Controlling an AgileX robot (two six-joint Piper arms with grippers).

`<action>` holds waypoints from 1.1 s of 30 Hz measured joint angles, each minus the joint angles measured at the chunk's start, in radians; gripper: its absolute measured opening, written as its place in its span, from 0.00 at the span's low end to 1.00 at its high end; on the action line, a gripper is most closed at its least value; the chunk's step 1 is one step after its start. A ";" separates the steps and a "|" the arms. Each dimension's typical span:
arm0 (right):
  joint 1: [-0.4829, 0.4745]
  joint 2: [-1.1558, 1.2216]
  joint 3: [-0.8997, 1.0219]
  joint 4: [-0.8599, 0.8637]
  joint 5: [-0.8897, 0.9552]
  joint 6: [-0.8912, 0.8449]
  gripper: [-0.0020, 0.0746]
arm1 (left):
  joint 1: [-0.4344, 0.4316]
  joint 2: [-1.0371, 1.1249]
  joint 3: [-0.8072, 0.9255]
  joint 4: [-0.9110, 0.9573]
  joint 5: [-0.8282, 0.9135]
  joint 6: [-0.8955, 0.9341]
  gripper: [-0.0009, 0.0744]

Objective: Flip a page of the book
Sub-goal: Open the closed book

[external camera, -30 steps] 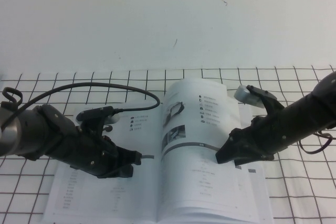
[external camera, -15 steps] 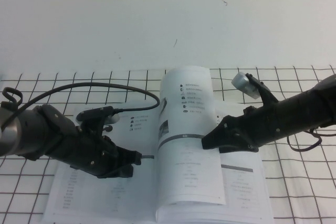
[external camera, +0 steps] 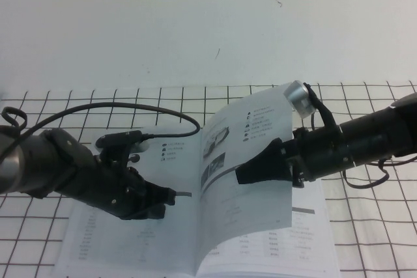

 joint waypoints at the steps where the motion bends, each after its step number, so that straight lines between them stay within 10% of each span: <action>1: 0.000 0.000 -0.002 0.004 0.008 0.000 0.61 | -0.002 -0.012 0.002 0.006 0.002 0.004 0.01; 21: 0.002 0.000 -0.182 0.015 0.081 0.044 0.61 | -0.040 -0.380 0.004 0.070 0.206 -0.016 0.01; 33: 0.007 0.002 -0.182 0.015 0.083 0.059 0.61 | -0.513 -0.646 0.204 0.090 -0.085 -0.104 0.01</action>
